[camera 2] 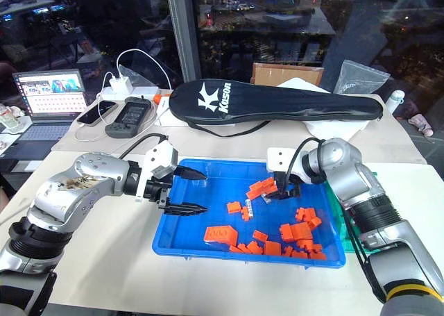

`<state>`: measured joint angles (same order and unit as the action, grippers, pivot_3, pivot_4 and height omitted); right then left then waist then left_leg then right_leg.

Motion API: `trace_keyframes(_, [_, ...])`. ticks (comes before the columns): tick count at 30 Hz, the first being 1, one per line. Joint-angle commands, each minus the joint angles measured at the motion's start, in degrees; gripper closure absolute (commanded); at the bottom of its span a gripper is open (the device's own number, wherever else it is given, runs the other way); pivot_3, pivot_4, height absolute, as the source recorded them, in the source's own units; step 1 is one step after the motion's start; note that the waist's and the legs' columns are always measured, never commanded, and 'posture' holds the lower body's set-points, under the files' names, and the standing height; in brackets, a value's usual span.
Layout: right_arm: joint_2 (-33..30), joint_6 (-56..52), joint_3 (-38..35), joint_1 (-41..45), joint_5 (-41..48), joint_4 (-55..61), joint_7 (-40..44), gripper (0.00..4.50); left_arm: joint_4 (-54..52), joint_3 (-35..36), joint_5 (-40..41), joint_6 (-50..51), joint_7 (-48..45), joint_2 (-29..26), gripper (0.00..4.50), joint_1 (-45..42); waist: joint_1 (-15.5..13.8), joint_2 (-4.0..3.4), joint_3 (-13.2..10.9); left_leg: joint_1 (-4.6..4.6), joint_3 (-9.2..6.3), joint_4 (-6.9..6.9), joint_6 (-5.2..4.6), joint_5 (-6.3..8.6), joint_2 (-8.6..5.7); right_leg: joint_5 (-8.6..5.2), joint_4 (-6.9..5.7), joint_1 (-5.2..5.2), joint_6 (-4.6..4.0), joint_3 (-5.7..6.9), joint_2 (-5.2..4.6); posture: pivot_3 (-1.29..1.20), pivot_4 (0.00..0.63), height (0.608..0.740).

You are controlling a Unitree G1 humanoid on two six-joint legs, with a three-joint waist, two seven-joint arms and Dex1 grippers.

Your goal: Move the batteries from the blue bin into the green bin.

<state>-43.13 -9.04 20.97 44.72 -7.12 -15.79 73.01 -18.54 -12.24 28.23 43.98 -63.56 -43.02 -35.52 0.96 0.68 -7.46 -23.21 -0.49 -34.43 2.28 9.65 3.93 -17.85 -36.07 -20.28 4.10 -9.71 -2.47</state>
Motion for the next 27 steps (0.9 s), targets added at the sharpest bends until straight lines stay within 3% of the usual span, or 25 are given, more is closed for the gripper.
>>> trace_keyframes(1, [0.75,1.85,-0.13,1.1,-0.63,-0.68,-0.25,1.47,-1.67,1.65,0.42,-0.21,0.43,-0.5,0.0,-0.14,0.06,0.0,0.0,0.0,0.0,0.0,0.0,0.0,0.0,0.0,-0.02,0.0,0.0,0.0,0.0,0.0,0.15,0.72])
trace_keyframes(9, [-0.18,2.14,-1.64,0.62,0.1,0.95,0.38,4.06,-1.9,1.32,0.24,-0.32,0.89,-0.6,0.0,0.09,0.07,0.0,0.0,0.0,0.0,0.02,0.0,0.0,0.0,0.0,-0.02,-0.01,0.0,0.0,0.0,0.0,0.15,0.72])
trace_keyframes(18, [-7.56,0.48,-4.22,-2.1,1.46,5.42,4.25,4.05,-1.7,1.9,0.75,0.15,1.29,-0.96,0.0,0.45,-0.14,0.0,0.0,-0.01,0.0,0.01,0.0,0.0,0.0,-0.02,0.01,0.01,0.03,0.0,0.0,0.0,0.15,0.72])
trace_keyframes(25, [-10.9,-0.27,-5.25,-3.47,-1.79,3.02,0.76,4.05,-1.05,1.02,0.21,-0.54,0.8,-0.83,0.0,-0.03,0.11,0.0,0.0,0.02,0.0,0.02,0.0,0.0,0.0,-0.05,0.0,0.0,0.09,0.0,0.0,0.0,0.15,0.72])
trace_keyframes(27, [-11.31,-0.81,-5.14,-3.31,-2.16,2.94,0.62,3.04,-0.66,0.74,-0.27,-0.96,0.68,-0.85,0.0,-0.16,0.16,0.0,0.0,0.02,0.0,0.02,0.0,0.0,0.0,-0.05,0.01,0.0,0.08,0.0,0.0,0.0,0.15,0.72])
